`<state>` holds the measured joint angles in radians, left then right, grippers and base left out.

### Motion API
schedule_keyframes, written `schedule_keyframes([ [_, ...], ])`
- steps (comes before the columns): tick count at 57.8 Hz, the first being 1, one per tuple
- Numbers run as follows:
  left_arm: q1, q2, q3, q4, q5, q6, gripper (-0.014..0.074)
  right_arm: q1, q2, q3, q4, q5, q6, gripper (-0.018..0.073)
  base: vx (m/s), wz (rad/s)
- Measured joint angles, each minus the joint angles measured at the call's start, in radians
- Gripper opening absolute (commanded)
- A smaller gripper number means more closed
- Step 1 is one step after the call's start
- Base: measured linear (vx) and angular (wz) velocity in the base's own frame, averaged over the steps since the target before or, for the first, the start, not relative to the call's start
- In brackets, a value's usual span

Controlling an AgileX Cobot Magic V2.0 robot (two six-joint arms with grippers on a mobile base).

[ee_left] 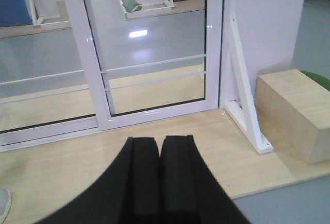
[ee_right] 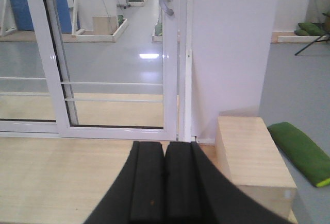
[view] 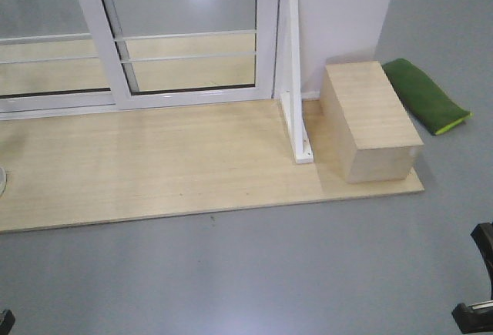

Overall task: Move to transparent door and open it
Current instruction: 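Drive closer to the door, stopping in front of the silver handle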

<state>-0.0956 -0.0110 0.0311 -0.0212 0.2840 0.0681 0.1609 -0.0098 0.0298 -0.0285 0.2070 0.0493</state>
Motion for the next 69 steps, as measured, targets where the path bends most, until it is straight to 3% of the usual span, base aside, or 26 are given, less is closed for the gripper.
schedule_keyframes([
  [69, 0.000, 0.000, 0.000, 0.000, 0.000, 0.000, -0.0006, 0.000, 0.000, 0.000, -0.001, 0.001, 0.000, -0.0004, 0.51, 0.10],
])
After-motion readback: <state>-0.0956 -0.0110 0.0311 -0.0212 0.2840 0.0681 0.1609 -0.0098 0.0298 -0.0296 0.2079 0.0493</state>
